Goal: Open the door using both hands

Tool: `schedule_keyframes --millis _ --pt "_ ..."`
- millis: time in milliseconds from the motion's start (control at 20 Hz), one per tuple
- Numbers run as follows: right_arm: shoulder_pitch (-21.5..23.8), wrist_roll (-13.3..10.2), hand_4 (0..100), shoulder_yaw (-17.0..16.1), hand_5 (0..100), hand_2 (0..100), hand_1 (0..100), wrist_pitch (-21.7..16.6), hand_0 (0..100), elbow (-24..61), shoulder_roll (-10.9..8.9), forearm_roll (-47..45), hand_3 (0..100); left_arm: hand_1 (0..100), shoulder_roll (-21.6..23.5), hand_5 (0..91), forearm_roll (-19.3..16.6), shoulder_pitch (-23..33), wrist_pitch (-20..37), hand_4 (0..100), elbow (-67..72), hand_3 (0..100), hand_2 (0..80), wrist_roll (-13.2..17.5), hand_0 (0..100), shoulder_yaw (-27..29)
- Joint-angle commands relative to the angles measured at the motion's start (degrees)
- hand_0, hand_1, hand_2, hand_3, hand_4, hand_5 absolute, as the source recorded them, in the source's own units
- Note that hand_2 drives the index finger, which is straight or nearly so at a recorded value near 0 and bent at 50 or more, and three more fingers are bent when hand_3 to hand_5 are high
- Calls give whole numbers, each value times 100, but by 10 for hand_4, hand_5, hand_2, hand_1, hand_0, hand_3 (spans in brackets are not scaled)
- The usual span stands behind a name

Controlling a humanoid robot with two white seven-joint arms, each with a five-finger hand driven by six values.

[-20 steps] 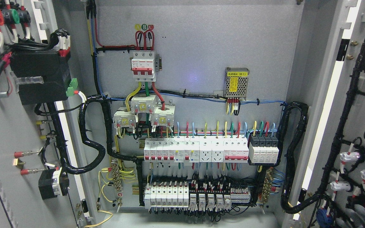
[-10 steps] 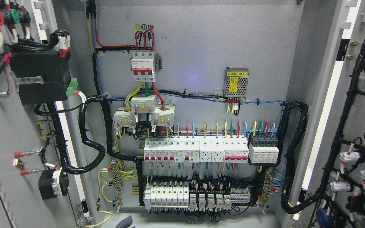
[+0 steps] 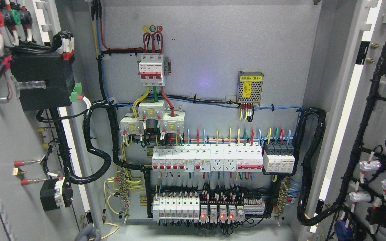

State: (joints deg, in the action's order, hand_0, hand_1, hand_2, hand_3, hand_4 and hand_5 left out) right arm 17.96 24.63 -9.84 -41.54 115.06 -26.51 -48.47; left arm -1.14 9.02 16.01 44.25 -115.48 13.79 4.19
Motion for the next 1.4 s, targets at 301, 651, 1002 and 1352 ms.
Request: schedule_keyframes --millis 301,651,1002,1352 --pt "252 -20 0 -747 0 0 0 5 0 -458 163 -294 0 0 684 0 1153 219 3688 0 43 0 0 1 0 1891" --pt "656 -20 0 -976 0 0 0 -30 0 -440 181 -312 0 0 1492 0 1610 -106 3591 0 1158 0 0 1 0 2806" --pt "656 -37 0 -1064 0 0 0 5 0 -545 181 -918 0 0 2449 0 2041 -553 3573 0 2519 0 0 1 0 3000" --pt "630 -37 0 -1108 0 0 0 5 0 -853 190 -927 0 0 3294 0 2033 -1494 3573 0 4189 0 0 10 0 2886"
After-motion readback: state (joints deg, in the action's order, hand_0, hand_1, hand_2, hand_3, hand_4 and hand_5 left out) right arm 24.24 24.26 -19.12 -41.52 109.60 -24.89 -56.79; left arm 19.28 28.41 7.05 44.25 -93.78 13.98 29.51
